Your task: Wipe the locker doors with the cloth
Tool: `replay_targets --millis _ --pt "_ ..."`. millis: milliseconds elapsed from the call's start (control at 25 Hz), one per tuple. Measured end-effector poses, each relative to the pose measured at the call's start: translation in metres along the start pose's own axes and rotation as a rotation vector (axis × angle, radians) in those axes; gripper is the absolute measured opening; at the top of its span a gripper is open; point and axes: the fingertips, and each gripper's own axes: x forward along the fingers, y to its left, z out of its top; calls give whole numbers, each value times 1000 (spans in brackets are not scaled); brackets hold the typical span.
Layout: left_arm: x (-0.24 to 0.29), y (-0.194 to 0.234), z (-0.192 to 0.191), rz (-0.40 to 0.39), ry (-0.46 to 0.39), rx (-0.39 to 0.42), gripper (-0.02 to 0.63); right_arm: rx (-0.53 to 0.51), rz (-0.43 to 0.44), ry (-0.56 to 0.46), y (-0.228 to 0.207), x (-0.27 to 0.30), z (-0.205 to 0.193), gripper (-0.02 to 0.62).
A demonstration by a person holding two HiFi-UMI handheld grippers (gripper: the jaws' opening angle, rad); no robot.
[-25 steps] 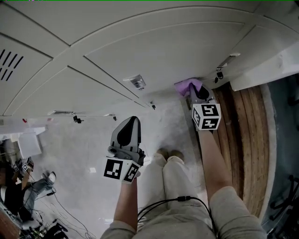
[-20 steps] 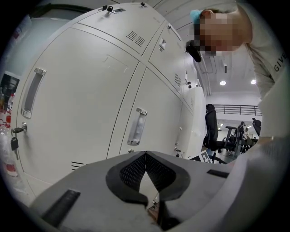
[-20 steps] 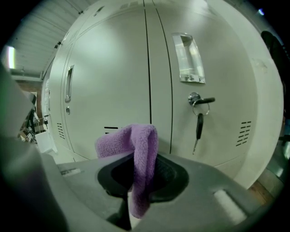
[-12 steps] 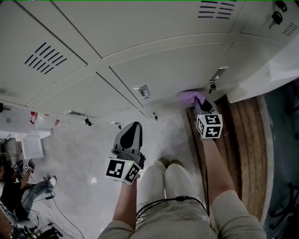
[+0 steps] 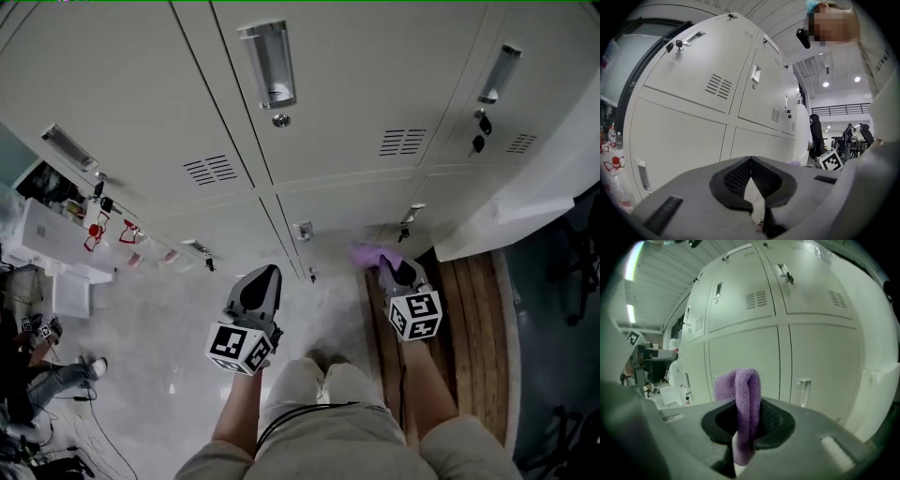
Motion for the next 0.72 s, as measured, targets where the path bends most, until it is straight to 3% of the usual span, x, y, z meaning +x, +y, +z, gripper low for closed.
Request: replay_targets --millis 360,720 --pt "-18 -26 79 -4 -63 3 -2 -29 73 -94 41 -60 104 55" --pt "-28 -40 140 -12 -98 47 -2 -37 86 -161 63 -102 163 57"
